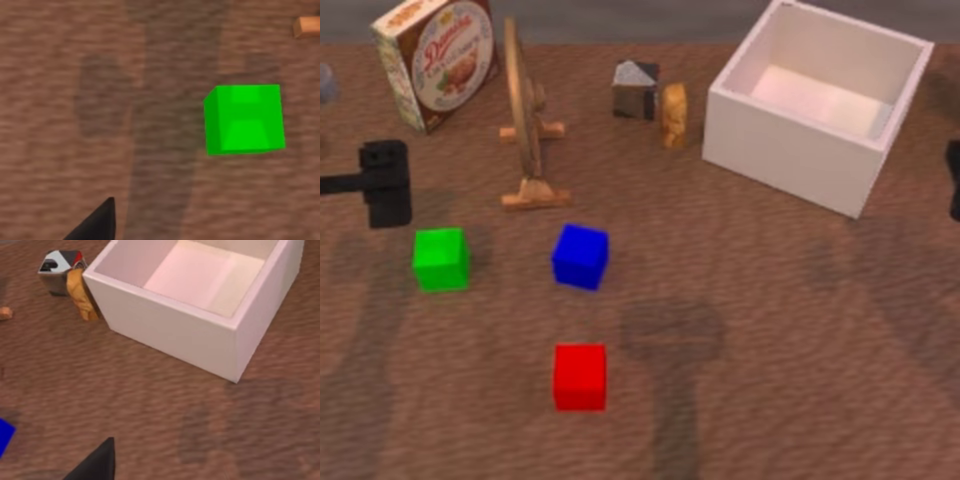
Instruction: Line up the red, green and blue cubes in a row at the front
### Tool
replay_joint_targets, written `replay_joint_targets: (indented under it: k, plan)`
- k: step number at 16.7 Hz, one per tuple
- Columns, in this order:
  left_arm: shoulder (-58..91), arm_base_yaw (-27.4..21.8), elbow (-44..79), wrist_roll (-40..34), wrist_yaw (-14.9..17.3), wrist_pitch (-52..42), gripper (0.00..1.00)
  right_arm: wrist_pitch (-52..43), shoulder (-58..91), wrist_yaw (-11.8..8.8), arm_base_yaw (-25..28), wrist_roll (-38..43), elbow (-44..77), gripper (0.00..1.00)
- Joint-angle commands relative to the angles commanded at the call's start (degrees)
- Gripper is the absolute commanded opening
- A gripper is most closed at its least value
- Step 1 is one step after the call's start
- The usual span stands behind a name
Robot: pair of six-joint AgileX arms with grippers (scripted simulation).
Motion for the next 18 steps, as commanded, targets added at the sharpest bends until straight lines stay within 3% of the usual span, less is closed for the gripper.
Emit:
replay_joint_targets:
  k: [4, 9, 14, 18]
  plan:
    - [20.57, -1.62, 14.56, -2.36, -0.11, -10.85, 1.0, 12.69, -20.8, -2.02, -9.06, -9.07, -21.35, 1.0]
    - [38.08, -3.15, 29.42, -4.82, 0.0, -20.66, 1.0, 27.35, -40.36, -6.51, -17.68, -17.19, -41.53, 1.0]
    - [47.14, -3.88, 37.75, -6.16, 0.22, -25.2, 1.0, 35.88, -50.6, -10.09, -22.0, -20.8, -51.59, 1.0]
    - [47.76, -3.94, 38.29, -6.24, 0.25, -25.47, 1.0, 36.44, -51.19, -10.36, -22.26, -20.99, -52.29, 1.0]
